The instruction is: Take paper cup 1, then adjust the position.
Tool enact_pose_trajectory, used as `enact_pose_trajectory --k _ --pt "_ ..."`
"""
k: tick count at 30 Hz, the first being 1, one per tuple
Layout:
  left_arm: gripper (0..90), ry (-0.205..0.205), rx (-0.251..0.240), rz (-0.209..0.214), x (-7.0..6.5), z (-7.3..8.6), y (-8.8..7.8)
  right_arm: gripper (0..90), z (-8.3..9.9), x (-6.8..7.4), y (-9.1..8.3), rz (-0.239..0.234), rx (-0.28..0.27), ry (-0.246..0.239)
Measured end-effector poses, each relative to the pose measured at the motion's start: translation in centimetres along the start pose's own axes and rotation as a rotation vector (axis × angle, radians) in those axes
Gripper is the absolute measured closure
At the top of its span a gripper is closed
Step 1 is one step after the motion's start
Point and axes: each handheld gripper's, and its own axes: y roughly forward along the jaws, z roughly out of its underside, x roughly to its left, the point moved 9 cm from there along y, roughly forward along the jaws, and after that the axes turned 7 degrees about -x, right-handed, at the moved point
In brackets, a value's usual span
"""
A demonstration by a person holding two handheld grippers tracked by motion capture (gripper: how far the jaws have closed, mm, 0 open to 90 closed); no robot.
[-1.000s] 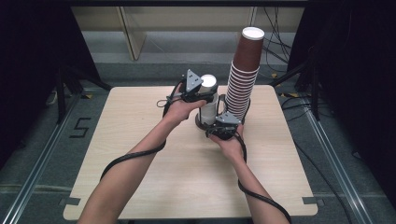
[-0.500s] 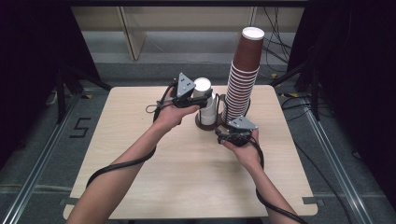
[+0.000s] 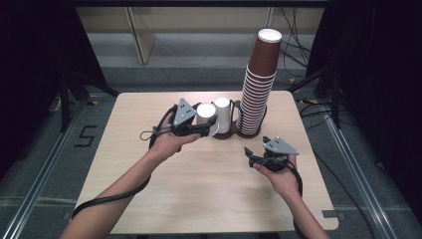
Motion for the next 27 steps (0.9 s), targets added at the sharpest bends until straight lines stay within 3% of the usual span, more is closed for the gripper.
enact_pose_trajectory --k 3,5,11,13,16,18,21,23,26,27 --pt "33.2 0.004 0.013 0.011 -0.6 0.7 -0.6 22.1 0.5 -0.2 -0.9 0.005 -0.019 -0.022" --pt "33.2 0.006 0.028 0.027 -1.2 1.4 -1.2 22.0 1.2 0.0 -1.8 0.010 -0.008 0.002" --pt "33.2 0.015 0.047 0.043 -2.0 2.1 -2.3 21.9 1.8 1.0 -2.5 -0.001 -0.018 0.003" --pt "33.2 0.020 0.061 0.055 -2.5 2.5 -2.7 21.6 2.1 2.3 -2.7 -0.044 -0.009 0.008" --pt "33.2 0.018 0.079 0.073 -3.4 3.1 -3.0 21.5 1.9 3.1 -2.7 -0.059 -0.032 -0.004" --pt "33.2 0.019 0.096 0.091 -4.1 3.6 -3.1 21.1 2.0 4.1 -2.9 -0.088 -0.014 0.005" --pt "33.2 0.024 0.120 0.116 -5.0 4.3 -3.1 20.7 1.6 4.9 -2.9 -0.113 -0.045 -0.051" --pt "33.1 0.027 0.136 0.130 -5.7 4.7 -3.0 20.6 1.6 5.8 -3.2 -0.131 -0.036 -0.027" --pt "33.2 0.025 0.141 0.150 -6.6 4.9 -2.9 20.2 1.6 6.8 -3.3 -0.158 -0.041 -0.039" --pt "33.2 0.026 0.143 0.155 -6.8 5.0 -2.9 20.1 1.6 7.0 -3.3 -0.171 -0.040 -0.064"
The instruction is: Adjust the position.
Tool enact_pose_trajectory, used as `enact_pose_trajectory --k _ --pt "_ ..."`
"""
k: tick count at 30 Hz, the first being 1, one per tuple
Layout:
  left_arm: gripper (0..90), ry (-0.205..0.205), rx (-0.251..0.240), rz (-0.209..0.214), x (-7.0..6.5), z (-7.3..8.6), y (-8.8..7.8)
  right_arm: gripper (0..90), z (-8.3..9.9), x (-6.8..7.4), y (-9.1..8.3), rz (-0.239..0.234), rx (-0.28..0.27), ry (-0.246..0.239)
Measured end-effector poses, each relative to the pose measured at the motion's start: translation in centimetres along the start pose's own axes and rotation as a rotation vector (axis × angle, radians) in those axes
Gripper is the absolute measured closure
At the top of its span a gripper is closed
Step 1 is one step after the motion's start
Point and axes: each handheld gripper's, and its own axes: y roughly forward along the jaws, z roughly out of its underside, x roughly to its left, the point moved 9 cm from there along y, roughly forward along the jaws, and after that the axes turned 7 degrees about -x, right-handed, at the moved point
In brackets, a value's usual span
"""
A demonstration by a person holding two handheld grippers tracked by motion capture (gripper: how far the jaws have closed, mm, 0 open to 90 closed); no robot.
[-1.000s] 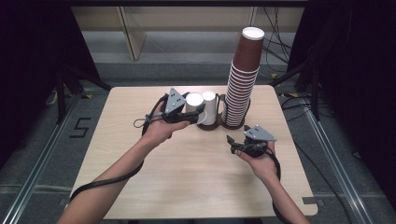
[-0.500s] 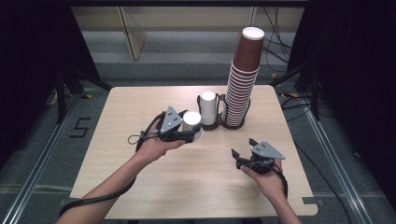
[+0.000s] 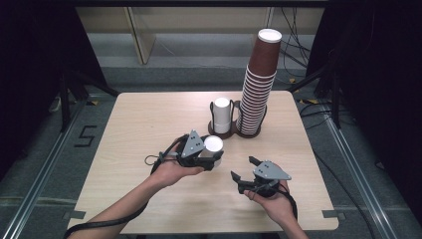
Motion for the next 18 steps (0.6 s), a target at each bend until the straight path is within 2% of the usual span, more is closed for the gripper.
enact_pose_trajectory --k 1,5,6,8,9,10,11,12,14,16,18 --pt "33.1 -0.005 -0.006 -0.001 -0.2 0.0 0.1 19.7 0.1 0.6 0.1 -0.013 0.006 0.024" --pt "33.1 -0.019 -0.001 0.008 -0.8 0.2 0.1 17.1 -0.4 1.6 0.6 -0.047 -0.011 -0.021" --pt "33.1 -0.013 -0.002 0.013 -1.0 0.3 0.1 16.1 -0.5 2.0 0.6 -0.048 -0.004 -0.004" --pt "33.1 -0.013 -0.002 0.023 -1.4 0.2 0.1 15.4 -0.6 2.5 0.7 -0.067 0.003 -0.026" --pt "33.1 -0.006 0.004 0.032 -1.6 0.3 0.1 15.4 -0.6 2.7 0.7 -0.068 0.004 -0.020" --pt "33.1 -0.011 -0.004 0.034 -1.7 0.3 0.3 15.4 -0.7 2.6 0.9 -0.070 -0.003 -0.046" --pt "33.2 -0.007 0.004 0.041 -1.8 0.4 0.3 15.3 -0.7 2.9 1.0 -0.073 -0.001 -0.026" --pt "33.2 -0.006 0.006 0.044 -1.9 0.5 0.5 15.3 -0.6 2.8 1.1 -0.080 0.004 -0.048" --pt "33.2 -0.010 0.010 0.055 -2.2 0.6 0.7 15.2 -0.6 2.9 1.3 -0.072 -0.001 -0.022" --pt "33.1 -0.021 0.007 0.061 -2.4 0.6 1.0 14.9 -0.7 2.8 1.4 -0.082 0.003 -0.042" --pt "33.1 -0.032 0.011 0.071 -2.7 0.7 1.2 14.9 -0.8 2.9 1.7 -0.079 -0.010 -0.018"
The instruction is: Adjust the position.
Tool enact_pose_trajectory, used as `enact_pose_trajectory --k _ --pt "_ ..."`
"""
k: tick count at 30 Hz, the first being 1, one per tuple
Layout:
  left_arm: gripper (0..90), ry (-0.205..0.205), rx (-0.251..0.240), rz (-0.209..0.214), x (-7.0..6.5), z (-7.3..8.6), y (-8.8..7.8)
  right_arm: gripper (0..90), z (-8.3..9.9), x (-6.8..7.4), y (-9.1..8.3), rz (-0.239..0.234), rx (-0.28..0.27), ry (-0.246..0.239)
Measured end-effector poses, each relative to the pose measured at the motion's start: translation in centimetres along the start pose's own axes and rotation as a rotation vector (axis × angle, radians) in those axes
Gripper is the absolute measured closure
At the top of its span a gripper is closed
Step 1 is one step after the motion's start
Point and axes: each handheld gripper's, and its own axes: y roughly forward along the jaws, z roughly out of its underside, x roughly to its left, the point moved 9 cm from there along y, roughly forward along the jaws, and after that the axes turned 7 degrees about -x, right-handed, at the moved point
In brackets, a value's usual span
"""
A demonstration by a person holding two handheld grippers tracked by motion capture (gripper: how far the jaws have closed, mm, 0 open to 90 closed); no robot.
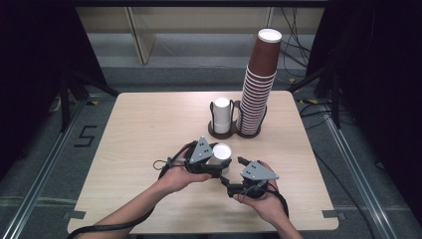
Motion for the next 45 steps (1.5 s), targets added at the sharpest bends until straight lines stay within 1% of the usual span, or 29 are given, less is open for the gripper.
enact_pose_trajectory --k 1,3,4,5,8,10,17,18,19,21,22,23,26,28,29,31,32,33,34,35,36,37,38,39,40,41,42,43,45 --pt "33.2 0.001 0.000 0.002 -0.2 0.1 0.1 14.9 0.0 0.1 0.0 -0.009 0.007 0.010" --pt "33.2 0.003 0.006 0.014 -0.6 0.1 0.3 14.9 -0.1 0.1 0.3 -0.006 -0.007 0.019" --pt "33.2 0.000 0.001 0.020 -0.9 0.1 0.4 15.1 -0.2 -0.1 0.4 -0.016 -0.008 -0.012" --pt "33.1 0.002 -0.004 0.024 -1.1 0.0 0.5 15.2 -0.2 0.0 0.5 -0.021 -0.012 0.006" --pt "33.1 -0.003 -0.006 0.032 -1.5 -0.1 0.6 15.7 -0.2 0.2 0.7 -0.029 -0.014 0.022" --pt "33.1 -0.002 -0.008 0.038 -1.7 -0.1 0.6 16.1 -0.1 0.0 0.8 -0.022 -0.022 0.015" --pt "33.2 -0.002 -0.015 0.041 -1.8 -0.1 0.7 18.4 0.1 -0.1 0.9 -0.029 -0.016 0.049" --pt "33.2 -0.005 -0.015 0.043 -1.9 -0.1 0.7 19.6 0.0 -0.1 1.1 -0.017 -0.035 0.042" --pt "33.2 0.001 -0.009 0.047 -1.9 0.0 0.6 19.6 0.0 -0.1 1.1 -0.017 -0.035 0.042" --pt "33.1 -0.006 -0.015 0.049 -2.1 0.0 0.7 22.3 0.0 0.1 1.1 -0.028 -0.039 0.065" --pt "33.1 -0.004 -0.015 0.050 -2.1 0.0 0.7 22.9 0.1 0.1 1.0 -0.021 -0.030 0.061" --pt "33.1 -0.003 -0.020 0.054 -2.2 0.0 0.8 23.3 0.0 0.0 1.0 -0.018 -0.034 0.040" --pt "32.8 -0.010 -0.016 0.053 -2.2 0.0 0.7 25.0 0.0 0.0 0.9 -0.012 -0.042 0.035" --pt "32.1 -0.007 -0.015 0.058 -2.2 0.0 0.7 26.5 0.0 -0.1 0.9 -0.002 -0.049 0.018" --pt "31.8 -0.010 -0.010 0.062 -2.2 0.0 0.7 26.9 0.0 0.0 0.9 0.001 -0.044 0.041" --pt "30.3 -0.008 -0.011 0.075 -2.2 0.0 0.6 28.1 0.0 0.1 0.8 -0.011 -0.041 0.041" --pt "26.6 -0.007 -0.010 0.074 -2.2 0.0 0.6 28.4 0.0 0.2 0.9 -0.014 -0.049 0.056" --pt "22.5 -0.002 -0.013 0.075 -2.2 -0.1 0.5 28.6 -0.2 0.0 1.0 -0.014 -0.063 0.042" --pt "18.6 0.004 -0.010 0.078 -2.3 -0.1 0.4 28.7 -0.1 -0.1 0.7 -0.001 -0.039 0.043" --pt "14.8 0.007 -0.009 0.078 -2.3 0.0 0.4 29.0 -0.2 0.1 0.8 -0.021 -0.053 0.080" --pt "13.7 0.004 -0.017 0.072 -2.3 -0.1 0.3 29.1 -0.1 -0.3 0.6 0.005 -0.040 0.072" --pt "13.0 0.003 -0.024 0.071 -2.3 -0.2 0.3 29.2 -0.1 -0.6 0.6 0.017 -0.048 0.059" --pt "11.6 0.002 -0.024 0.068 -2.3 -0.3 0.2 29.3 0.1 -0.4 0.5 0.007 -0.030 0.096" --pt "10.3 0.003 -0.032 0.063 -2.2 -0.4 0.1 29.4 0.2 -0.5 0.5 0.023 -0.031 0.111" --pt "9.4 0.001 -0.039 0.057 -2.1 -0.5 0.0 29.4 0.2 -0.8 0.4 0.022 -0.035 0.097" --pt "9.1 0.005 -0.044 0.054 -2.0 -0.7 -0.1 29.5 0.2 -0.9 0.5 0.017 -0.039 0.099" --pt "8.6 0.000 -0.059 0.048 -1.8 -1.0 -0.4 29.6 0.2 -0.8 0.4 0.012 -0.041 0.131" --pt "8.3 0.000 -0.059 0.048 -1.8 -1.0 -0.4 29.6 0.2 -0.8 0.4 0.012 -0.041 0.131" --pt "8.0 0.001 -0.076 0.036 -1.5 -1.3 -0.8 29.9 0.2 -1.0 0.4 0.020 -0.040 0.155"
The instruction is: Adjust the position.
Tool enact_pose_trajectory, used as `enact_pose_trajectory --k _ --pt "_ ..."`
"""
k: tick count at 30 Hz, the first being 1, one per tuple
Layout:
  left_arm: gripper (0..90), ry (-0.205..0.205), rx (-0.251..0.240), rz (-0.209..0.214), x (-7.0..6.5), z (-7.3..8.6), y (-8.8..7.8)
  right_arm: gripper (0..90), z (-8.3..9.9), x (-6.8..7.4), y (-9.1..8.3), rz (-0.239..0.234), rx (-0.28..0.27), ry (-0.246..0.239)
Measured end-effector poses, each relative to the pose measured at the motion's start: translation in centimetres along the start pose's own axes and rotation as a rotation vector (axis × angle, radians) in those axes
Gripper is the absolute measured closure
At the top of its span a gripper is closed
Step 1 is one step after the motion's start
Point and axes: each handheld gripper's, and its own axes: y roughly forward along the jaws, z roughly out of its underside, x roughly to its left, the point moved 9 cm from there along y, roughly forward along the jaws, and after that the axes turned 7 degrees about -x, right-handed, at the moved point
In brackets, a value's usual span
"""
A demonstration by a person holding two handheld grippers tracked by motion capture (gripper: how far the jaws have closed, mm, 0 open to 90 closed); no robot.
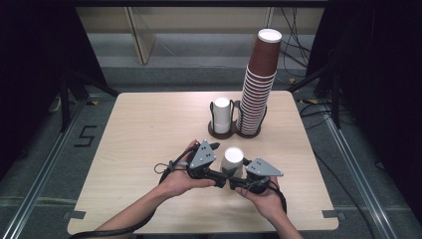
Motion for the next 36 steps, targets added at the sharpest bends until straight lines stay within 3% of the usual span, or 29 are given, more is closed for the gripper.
enact_pose_trajectory --k 3,10,11,14,16,19,20,21,22,23,26,27,28,31,35,36 --pt "7.3 0.011 -0.034 -0.016 0.3 -0.4 -0.8 30.5 0.1 -0.6 -0.2 0.012 0.012 0.024" --pt "5.9 0.033 -0.032 -0.018 0.3 0.2 -2.0 31.2 -0.2 -1.5 -0.2 0.039 -0.025 0.053" --pt "5.8 0.040 -0.035 -0.016 0.3 0.3 -2.1 31.2 -0.2 -1.6 -0.4 0.042 -0.005 0.057" --pt "5.6 0.044 -0.040 -0.017 0.2 1.0 -2.6 31.5 -0.2 -2.1 -0.3 0.056 -0.026 0.044" --pt "5.5 0.045 -0.039 -0.019 0.0 1.7 -2.9 31.7 0.0 -1.9 -0.6 0.055 -0.001 0.100" --pt "5.5 0.041 -0.029 -0.023 -0.2 3.0 -3.1 32.0 0.1 -2.2 -0.7 0.057 0.001 0.115" --pt "5.4 0.047 -0.022 -0.023 -0.3 3.4 -3.1 32.0 -0.1 -2.3 -0.6 0.059 -0.022 0.117" --pt "5.4 0.051 -0.019 -0.029 -0.2 3.6 -3.1 32.0 0.0 -2.1 -0.7 0.058 -0.008 0.152" --pt "5.6 0.045 -0.022 -0.032 -0.3 3.8 -3.1 32.0 -0.2 -2.4 -0.7 0.058 -0.023 0.133" --pt "5.7 0.051 -0.015 -0.034 -0.4 4.0 -3.2 32.0 -0.2 -2.3 -0.7 0.050 -0.020 0.158" --pt "5.6 0.079 -0.015 -0.093 0.1 4.5 -3.4 32.1 -0.3 -2.7 -0.8 0.075 -0.025 0.166" --pt "5.6 0.068 -0.016 -0.058 -0.3 4.7 -3.3 32.2 -0.3 -2.6 -0.9 0.070 -0.021 0.190" --pt "5.7 0.055 -0.019 -0.052 -0.5 4.8 -3.3 32.2 -0.3 -2.7 -0.9 0.062 -0.024 0.188" --pt "7.3 0.067 -0.034 -0.075 -0.3 5.1 -3.5 32.3 -0.3 -2.8 -1.0 0.081 -0.020 0.164" --pt "6.8 0.068 -0.027 -0.098 0.2 5.5 -3.4 32.3 -0.3 -2.8 -1.2 0.084 -0.013 0.169" --pt "6.6 0.063 -0.028 -0.100 0.2 5.6 -3.4 32.2 -0.4 -2.6 -1.0 0.074 -0.028 0.197"
